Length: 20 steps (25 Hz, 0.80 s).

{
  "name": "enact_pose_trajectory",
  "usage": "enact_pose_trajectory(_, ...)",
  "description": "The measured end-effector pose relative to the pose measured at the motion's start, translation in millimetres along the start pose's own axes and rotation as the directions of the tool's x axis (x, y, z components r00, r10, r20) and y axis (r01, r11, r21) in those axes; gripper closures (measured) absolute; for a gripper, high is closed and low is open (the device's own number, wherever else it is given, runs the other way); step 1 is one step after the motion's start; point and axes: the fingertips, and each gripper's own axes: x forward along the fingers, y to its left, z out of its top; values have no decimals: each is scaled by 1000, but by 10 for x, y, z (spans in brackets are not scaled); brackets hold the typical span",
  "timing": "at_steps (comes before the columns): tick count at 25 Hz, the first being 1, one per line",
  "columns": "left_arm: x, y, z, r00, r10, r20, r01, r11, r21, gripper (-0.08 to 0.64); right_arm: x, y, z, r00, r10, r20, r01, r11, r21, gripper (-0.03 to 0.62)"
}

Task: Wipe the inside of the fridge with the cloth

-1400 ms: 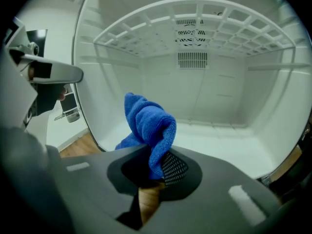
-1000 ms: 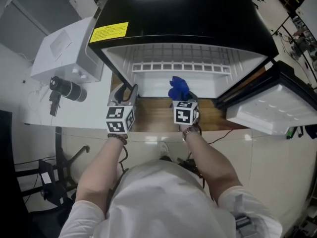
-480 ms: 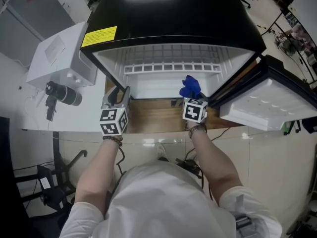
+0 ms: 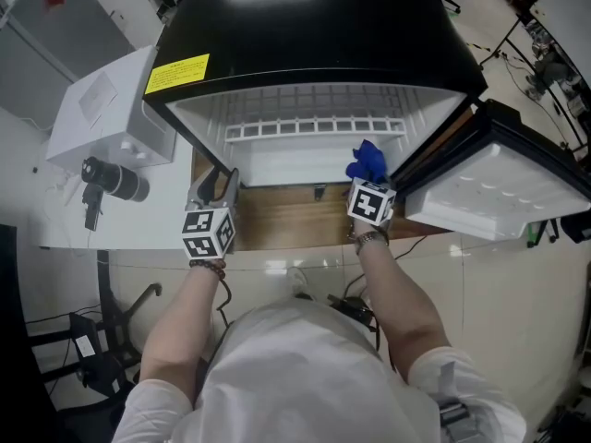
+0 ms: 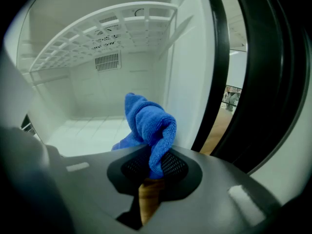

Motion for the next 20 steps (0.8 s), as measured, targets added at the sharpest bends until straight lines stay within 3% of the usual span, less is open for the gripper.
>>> enact_pose_trajectory(9,-69,-29,-80,1000,-3,-4,3,1000,-24,400,-23,-41,9,1000,-16,-4,16,1000,11,551)
enact_pose_trajectory(15,-130,-256,-205,999,-42,-13,42,998,-47,406,-253,248,304,978,158,137,-147,985,-88,551)
enact_pose_trajectory(20,17,-782,-178,980,-199,-25,199,980,-3,401,-567,444,406,935,317,160,-284,938,-198,551)
